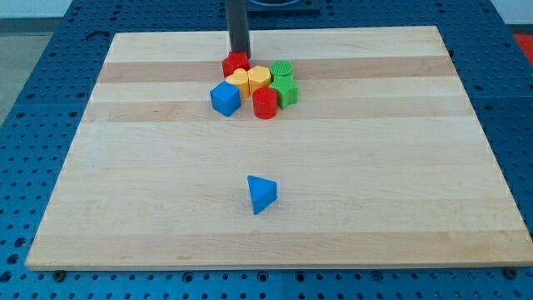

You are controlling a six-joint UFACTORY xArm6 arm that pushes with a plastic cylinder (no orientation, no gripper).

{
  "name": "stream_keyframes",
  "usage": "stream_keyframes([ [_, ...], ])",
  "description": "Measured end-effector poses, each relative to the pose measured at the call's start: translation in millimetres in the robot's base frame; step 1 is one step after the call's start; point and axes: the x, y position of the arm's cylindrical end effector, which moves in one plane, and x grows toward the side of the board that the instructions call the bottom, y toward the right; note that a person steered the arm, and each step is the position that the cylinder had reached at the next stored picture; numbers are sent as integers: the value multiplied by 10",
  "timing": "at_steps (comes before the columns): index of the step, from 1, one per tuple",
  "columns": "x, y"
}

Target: Move your arm towards the bottom left

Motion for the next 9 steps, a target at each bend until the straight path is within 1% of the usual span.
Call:
stream_keyframes([
  [2,107,1022],
  [3,523,1265],
  [4,620,1270],
  [6,290,1269],
  [7,668,1340],
  [8,1400,1400],
  [9,1541,1290],
])
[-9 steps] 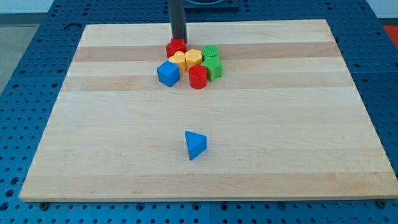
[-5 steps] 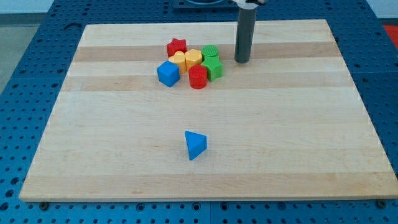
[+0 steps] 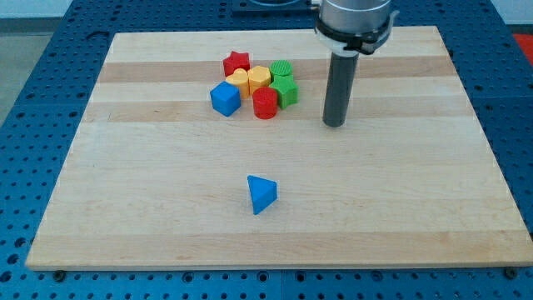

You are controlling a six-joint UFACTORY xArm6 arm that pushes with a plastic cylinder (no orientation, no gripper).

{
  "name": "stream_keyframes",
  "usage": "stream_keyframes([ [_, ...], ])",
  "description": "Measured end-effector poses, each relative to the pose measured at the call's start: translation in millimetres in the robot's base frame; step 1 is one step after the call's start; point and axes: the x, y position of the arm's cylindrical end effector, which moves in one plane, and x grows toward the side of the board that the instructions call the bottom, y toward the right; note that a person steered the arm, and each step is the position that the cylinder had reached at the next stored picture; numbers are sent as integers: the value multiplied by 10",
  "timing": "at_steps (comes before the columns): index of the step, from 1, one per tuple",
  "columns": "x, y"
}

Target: Move your arm towards the bottom left

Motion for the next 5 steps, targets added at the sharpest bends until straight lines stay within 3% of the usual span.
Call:
stream_keyframes([
  [2,2,-42],
  [5,1130,-201],
])
